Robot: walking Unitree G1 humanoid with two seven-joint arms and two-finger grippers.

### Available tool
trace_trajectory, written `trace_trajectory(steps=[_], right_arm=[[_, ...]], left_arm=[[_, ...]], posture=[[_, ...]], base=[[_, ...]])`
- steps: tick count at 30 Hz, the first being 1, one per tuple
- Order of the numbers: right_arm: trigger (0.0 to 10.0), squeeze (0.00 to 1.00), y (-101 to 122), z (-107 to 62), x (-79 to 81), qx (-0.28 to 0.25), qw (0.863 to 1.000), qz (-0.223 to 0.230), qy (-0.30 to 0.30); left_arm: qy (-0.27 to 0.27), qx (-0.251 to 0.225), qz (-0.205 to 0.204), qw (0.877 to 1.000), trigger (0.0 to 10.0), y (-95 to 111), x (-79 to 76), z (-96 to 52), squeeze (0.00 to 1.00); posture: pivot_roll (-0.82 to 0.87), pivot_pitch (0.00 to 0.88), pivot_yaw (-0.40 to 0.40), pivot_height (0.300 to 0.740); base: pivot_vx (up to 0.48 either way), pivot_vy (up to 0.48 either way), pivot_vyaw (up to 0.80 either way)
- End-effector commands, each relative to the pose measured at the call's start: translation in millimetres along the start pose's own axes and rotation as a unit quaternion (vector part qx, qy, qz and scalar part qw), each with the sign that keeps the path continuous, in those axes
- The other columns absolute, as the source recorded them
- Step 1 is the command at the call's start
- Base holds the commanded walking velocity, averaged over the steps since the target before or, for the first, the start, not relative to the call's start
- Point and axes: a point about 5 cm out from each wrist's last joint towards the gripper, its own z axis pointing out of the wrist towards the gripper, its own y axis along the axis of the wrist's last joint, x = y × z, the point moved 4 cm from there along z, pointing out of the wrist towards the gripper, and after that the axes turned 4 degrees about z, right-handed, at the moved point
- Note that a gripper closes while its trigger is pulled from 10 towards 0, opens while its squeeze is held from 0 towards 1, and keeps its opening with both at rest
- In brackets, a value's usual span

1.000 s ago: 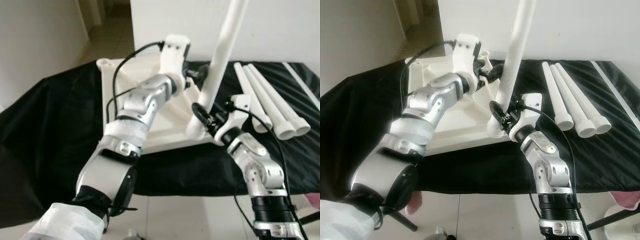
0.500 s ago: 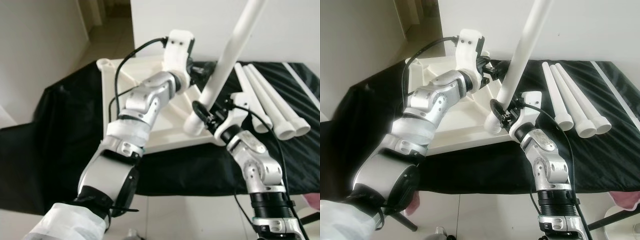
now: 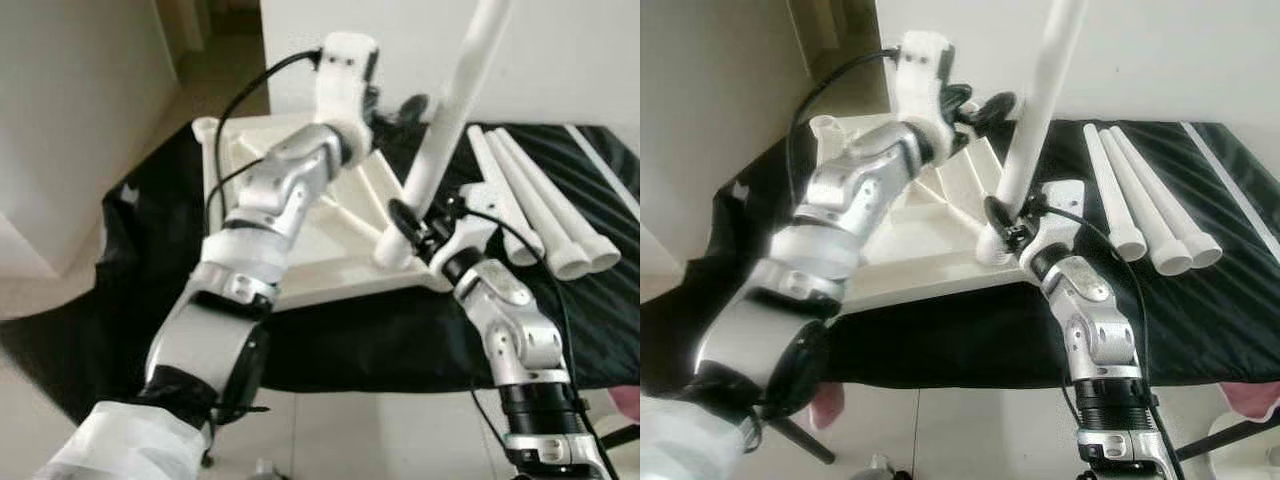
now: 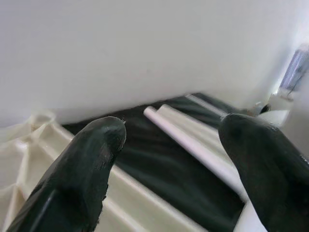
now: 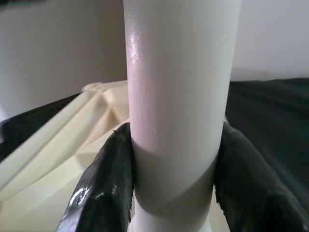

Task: Building children table

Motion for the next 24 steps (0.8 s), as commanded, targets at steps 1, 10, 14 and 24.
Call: trace_trajectory(steps=[1, 10, 14, 24], right_arm=[[10.0, 0.0, 6, -0.9, -2.1, -0.014, 1.0, -0.01, -0.008], [10.0, 0.0, 15, -10.4, -19.2, -0.055, 0.995, -0.043, -0.073], [10.0, 0.0, 13, -16.4, -23.0, -0.065, 0.993, -0.052, -0.089], [10.0, 0.0, -14, -38.3, -36.0, -0.043, 0.988, -0.057, -0.134]], left_arm=[[-0.013, -0.002, 0.016, 1.0, 10.0, 0, -3.7, -0.1, 0.0], [0.006, 0.034, 0.014, 0.999, 10.0, -46, 4.6, -26.5, 0.0], [0.0, 0.04, 0.011, 0.999, 10.0, -57, 1.8, -32.3, 0.0], [-0.085, 0.046, 0.064, 0.993, 10.0, -88, -28.4, -59.8, 0.0]], posture=[[0.03, 0.0, 0.001, 0.74], [0.02, 0.0, 0.002, 0.74], [0.02, 0.0, 0.0, 0.74], [0.02, 0.0, 0.004, 0.74]], base=[[0.0, 0.0, 0.0], [0.0, 0.0, 0.0], [0.0, 0.0, 0.0], [0.0, 0.0, 0.0]])
